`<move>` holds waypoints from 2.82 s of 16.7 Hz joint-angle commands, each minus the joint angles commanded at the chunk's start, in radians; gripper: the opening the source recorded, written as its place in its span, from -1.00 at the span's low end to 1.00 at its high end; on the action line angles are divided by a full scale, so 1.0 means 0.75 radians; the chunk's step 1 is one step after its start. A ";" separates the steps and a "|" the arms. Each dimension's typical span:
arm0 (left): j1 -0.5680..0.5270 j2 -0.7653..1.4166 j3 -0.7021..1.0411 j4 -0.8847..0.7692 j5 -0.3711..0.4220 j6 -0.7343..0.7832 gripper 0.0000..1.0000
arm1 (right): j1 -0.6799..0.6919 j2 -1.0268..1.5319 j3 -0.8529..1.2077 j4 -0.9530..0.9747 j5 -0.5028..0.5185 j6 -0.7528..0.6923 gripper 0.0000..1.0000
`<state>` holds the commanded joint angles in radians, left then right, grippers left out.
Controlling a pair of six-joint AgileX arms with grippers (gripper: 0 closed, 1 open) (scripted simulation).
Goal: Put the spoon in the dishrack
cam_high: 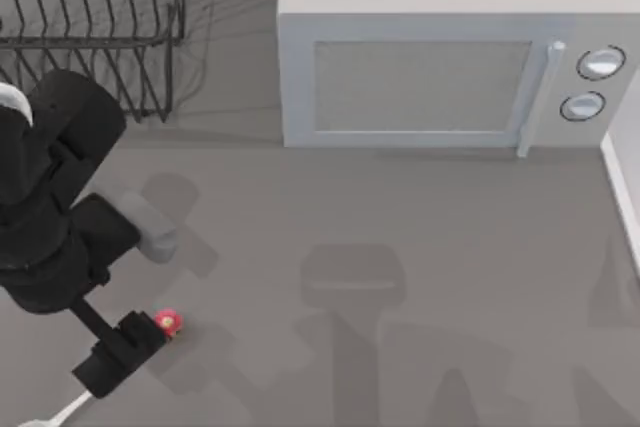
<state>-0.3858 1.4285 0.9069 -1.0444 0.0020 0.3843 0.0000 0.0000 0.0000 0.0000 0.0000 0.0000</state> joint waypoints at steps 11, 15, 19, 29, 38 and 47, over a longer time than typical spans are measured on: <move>0.003 0.173 -0.194 0.374 0.000 0.006 1.00 | 0.000 0.000 0.000 0.000 0.000 0.000 1.00; 0.003 0.280 -0.311 0.594 0.000 0.008 1.00 | 0.000 0.000 0.000 0.000 0.000 0.000 1.00; 0.004 0.295 -0.327 0.622 0.000 0.008 1.00 | 0.000 0.000 0.000 0.000 0.000 0.000 1.00; 0.004 0.295 -0.327 0.622 0.000 0.008 -0.36 | 0.000 0.000 0.000 0.000 0.000 0.000 1.00; 0.004 0.295 -0.327 0.622 0.000 0.008 -1.00 | 0.000 0.000 0.000 0.000 0.000 0.000 1.00; -0.001 0.183 -0.134 0.366 0.017 0.014 -1.00 | 0.000 0.000 0.000 0.000 0.000 0.000 1.00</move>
<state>-0.3868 1.5661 0.8067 -0.7696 0.0145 0.3949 0.0000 0.0000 0.0000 0.0000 0.0000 0.0000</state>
